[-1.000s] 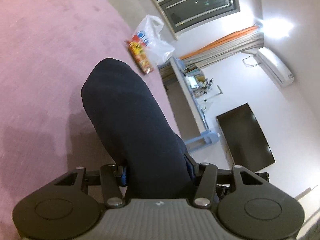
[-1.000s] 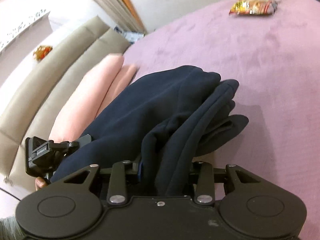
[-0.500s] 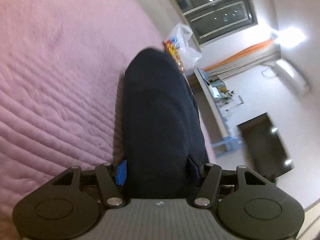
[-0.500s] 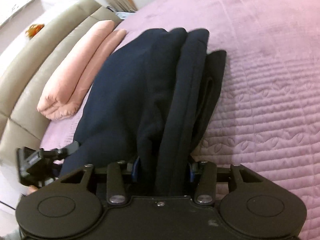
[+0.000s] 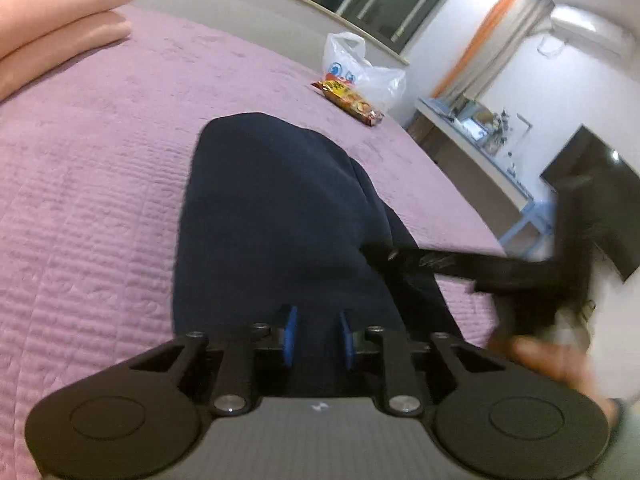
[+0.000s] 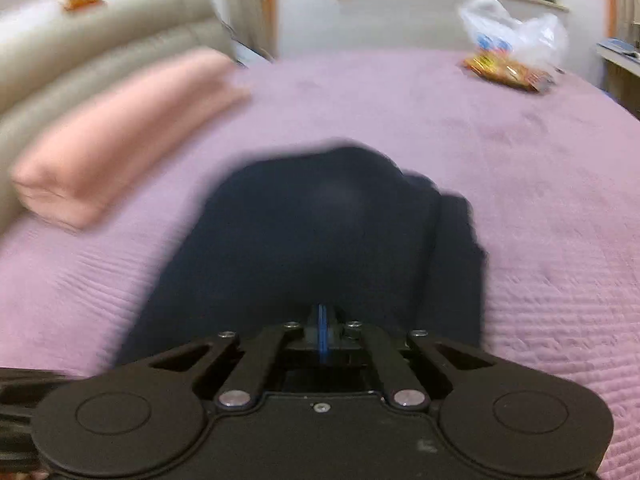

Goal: Fold large clothes

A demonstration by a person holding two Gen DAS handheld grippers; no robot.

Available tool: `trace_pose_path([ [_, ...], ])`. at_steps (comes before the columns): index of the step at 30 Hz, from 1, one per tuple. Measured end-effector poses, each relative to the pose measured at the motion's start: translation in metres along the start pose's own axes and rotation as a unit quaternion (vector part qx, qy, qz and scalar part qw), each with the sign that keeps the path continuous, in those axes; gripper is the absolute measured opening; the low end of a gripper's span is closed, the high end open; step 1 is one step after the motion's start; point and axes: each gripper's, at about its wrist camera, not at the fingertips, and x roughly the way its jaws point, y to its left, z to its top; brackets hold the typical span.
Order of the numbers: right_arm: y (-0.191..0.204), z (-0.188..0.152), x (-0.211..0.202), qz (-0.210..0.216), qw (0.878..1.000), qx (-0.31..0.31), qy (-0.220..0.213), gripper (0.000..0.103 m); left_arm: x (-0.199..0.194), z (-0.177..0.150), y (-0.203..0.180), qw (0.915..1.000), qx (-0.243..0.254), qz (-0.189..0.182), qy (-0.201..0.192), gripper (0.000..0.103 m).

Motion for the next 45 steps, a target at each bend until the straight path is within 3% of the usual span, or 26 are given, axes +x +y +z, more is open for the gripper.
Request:
trace_pose_path([
  [3, -0.034, -0.011, -0.015, -0.027, 0.997, 0.068, 0.001, 0.0, -0.022, -0.012, 0.007, 0.9998, -0.006, -0.015, 0.011, 0.011],
  [6, -0.04, -0.029, -0.043, -0.104, 0.992, 0.072, 0.01, 0.0, -0.041, -0.023, 0.011, 0.9999, 0.001, -0.011, 0.006, 0.01],
  [7, -0.031, -0.034, -0.056, -0.101, 0.992, 0.069, 0.002, 0.011, -0.042, -0.023, 0.008, 0.9999, -0.003, -0.015, 0.003, 0.012],
  [10, 0.004, -0.05, -0.093, -0.046, 0.998, 0.031, -0.027, 0.011, -0.03, -0.019, -0.006, 0.9997, 0.016, -0.013, 0.014, 0.014],
  [13, 0.019, -0.069, -0.091, -0.062, 0.998, 0.0, 0.017, 0.01, -0.021, -0.016, -0.024, 0.9977, 0.046, 0.032, 0.037, 0.014],
  [16, -0.008, -0.088, -0.082, -0.088, 0.991, 0.055, 0.088, 0.0, -0.04, -0.02, -0.033, 0.9968, 0.044, 0.043, 0.051, 0.014],
  [18, -0.02, -0.09, -0.105, -0.074, 0.989, 0.094, 0.083, 0.0, -0.061, -0.026, -0.041, 0.9957, 0.061, 0.046, 0.053, 0.016],
  [20, -0.014, -0.089, -0.129, -0.096, 0.988, 0.086, 0.082, 0.031, -0.081, -0.037, -0.052, 0.9943, 0.07, 0.052, 0.061, 0.017],
  [22, -0.003, -0.091, -0.155, -0.11, 0.988, 0.068, 0.079, 0.047, -0.1, -0.049, -0.066, 0.9926, 0.087, 0.065, 0.054, 0.017],
  [24, 0.008, -0.09, -0.181, -0.1, 0.991, 0.061, 0.061, 0.049, -0.122, -0.059, -0.086, 0.9898, 0.111, 0.081, 0.037, 0.017],
  [25, 0.015, -0.089, -0.197, -0.091, 0.993, 0.056, 0.047, 0.055, -0.134, -0.063, -0.097, 0.988, 0.124, 0.088, 0.025, 0.017],
  [26, 0.024, -0.087, -0.21, -0.088, 0.994, 0.051, 0.034, 0.069, -0.146, -0.066, -0.108, 0.9865, 0.133, 0.094, 0.013, 0.017],
  [27, 0.033, -0.084, -0.224, -0.087, 0.995, 0.047, 0.021, 0.075, -0.158, -0.067, -0.118, 0.9847, 0.142, 0.101, -0.001, 0.018],
  [29, 0.054, -0.076, -0.248, -0.084, 0.996, 0.034, -0.013, 0.078, -0.181, -0.065, -0.136, 0.9811, 0.155, 0.113, -0.028, 0.019],
  [35, 0.104, -0.052, -0.319, -0.1, 0.99, 0.015, -0.099, 0.083, -0.263, -0.051, -0.178, 0.973, 0.139, 0.136, -0.124, 0.037],
  [38, 0.117, -0.054, -0.347, -0.096, 0.984, 0.012, -0.148, 0.087, -0.294, -0.051, -0.192, 0.9673, 0.13, 0.146, -0.161, 0.056],
  [39, 0.12, -0.054, -0.353, -0.094, 0.983, 0.015, -0.158, 0.09, -0.301, -0.052, -0.196, 0.9644, 0.13, 0.153, -0.171, 0.069],
  [40, 0.12, -0.053, -0.353, -0.092, 0.983, 0.016, -0.161, 0.1, -0.306, -0.054, -0.199, 0.9613, 0.131, 0.162, -0.181, 0.077],
  [45, 0.124, -0.056, -0.339, -0.131, 0.982, 0.003, -0.138, 0.101, -0.308, -0.058, -0.209, 0.9549, 0.13, 0.195, -0.182, 0.08],
])
